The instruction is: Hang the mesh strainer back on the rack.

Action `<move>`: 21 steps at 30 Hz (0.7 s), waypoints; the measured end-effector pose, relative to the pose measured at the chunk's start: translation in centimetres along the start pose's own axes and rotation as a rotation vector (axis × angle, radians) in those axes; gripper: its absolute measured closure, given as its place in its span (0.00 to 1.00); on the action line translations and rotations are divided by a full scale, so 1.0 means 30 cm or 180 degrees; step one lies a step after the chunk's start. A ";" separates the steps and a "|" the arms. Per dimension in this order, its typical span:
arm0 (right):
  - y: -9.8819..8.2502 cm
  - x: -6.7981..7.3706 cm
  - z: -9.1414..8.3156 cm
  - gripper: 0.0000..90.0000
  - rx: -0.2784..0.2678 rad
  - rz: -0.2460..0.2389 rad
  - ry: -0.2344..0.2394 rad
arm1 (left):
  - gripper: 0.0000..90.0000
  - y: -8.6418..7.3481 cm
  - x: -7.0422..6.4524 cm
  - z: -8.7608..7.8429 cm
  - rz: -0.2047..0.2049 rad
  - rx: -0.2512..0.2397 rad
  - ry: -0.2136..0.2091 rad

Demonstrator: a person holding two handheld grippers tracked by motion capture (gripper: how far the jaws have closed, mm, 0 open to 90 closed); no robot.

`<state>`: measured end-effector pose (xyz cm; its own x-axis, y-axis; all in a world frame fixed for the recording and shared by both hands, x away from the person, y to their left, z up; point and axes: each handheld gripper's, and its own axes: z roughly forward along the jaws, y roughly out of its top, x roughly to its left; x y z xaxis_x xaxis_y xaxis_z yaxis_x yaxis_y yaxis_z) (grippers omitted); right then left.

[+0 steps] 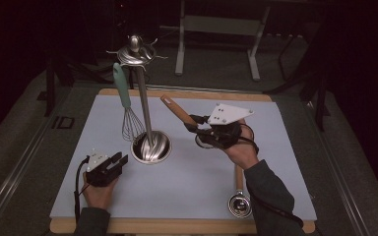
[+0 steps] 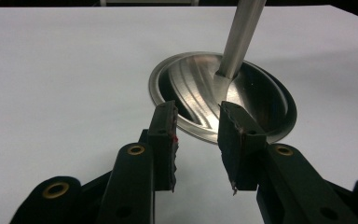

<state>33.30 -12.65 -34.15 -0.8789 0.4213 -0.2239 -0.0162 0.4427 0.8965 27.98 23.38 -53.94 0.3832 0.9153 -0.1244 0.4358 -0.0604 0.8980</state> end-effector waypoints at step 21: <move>0.073 -0.028 -0.020 0.79 -0.0252 0.0008 0.0038 | 0.75 0.000 0.000 0.000 0.0001 0.0002 -0.0001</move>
<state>33.72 -12.52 -31.77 -0.8846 0.4126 -0.2176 -0.0514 0.3775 0.9246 27.99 23.38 -53.94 0.3837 0.9151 -0.1242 0.4361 -0.0609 0.8978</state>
